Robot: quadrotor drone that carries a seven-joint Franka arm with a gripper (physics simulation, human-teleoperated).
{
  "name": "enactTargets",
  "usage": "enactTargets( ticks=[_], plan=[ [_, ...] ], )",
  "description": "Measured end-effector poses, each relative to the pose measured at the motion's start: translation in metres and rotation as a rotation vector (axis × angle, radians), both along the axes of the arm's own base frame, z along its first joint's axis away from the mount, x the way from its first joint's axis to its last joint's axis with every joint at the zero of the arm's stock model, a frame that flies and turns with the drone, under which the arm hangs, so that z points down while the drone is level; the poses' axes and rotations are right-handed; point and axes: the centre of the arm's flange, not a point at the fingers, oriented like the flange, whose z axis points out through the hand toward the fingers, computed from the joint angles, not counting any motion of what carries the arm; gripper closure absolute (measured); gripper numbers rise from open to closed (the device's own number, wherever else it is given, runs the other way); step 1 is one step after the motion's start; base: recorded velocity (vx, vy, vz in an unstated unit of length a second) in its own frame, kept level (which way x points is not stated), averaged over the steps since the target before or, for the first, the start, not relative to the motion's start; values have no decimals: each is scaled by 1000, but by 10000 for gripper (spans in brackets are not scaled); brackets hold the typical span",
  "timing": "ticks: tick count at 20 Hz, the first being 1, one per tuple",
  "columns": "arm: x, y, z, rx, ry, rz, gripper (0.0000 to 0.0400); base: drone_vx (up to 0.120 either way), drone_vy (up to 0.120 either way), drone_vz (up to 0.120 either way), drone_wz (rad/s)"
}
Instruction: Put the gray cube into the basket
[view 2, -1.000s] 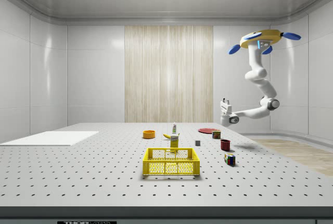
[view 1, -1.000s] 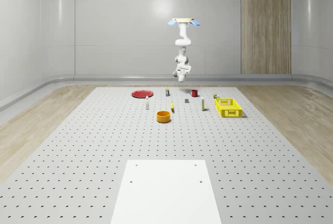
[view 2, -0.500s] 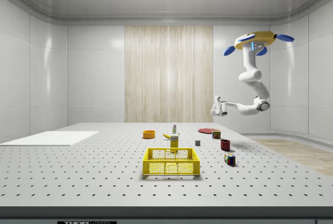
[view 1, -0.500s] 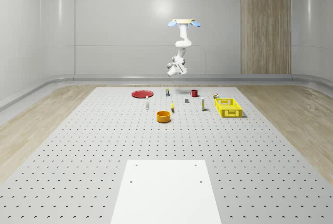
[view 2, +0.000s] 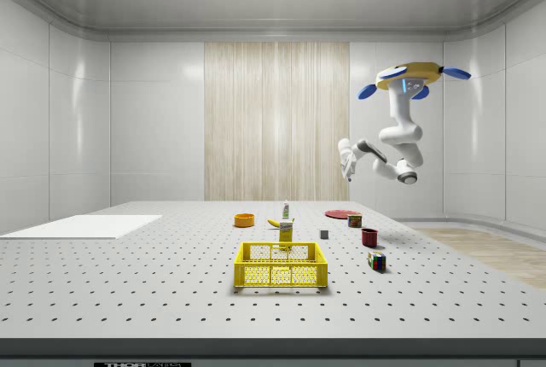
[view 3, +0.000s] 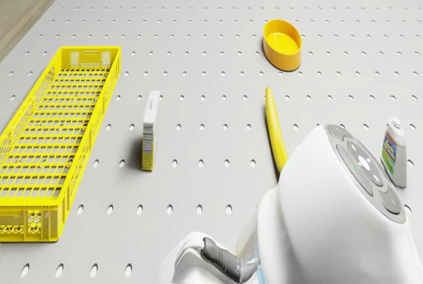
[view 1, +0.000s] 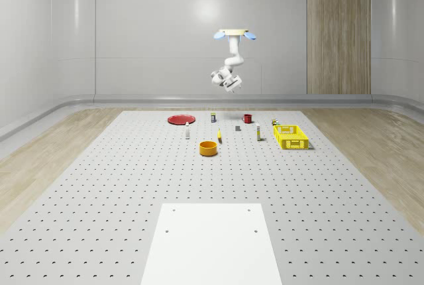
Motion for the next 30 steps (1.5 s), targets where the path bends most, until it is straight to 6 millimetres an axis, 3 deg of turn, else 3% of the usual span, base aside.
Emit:
enactTargets(
  ticks=[4, 9, 22, 30],
  plan=[
    [0, -22, -9, -241, 4, -7, 0, 120, 0, -120, 0],
    [0, -35, -11, -379, 7, -11, 0, 120, 0, -120, 0],
    [0, -44, -12, -465, 10, -13, 0, 120, 0, -120, 0],
    [0, -45, -12, -472, 11, -13, 0, 40, 0, -120, 0]
  ],
)
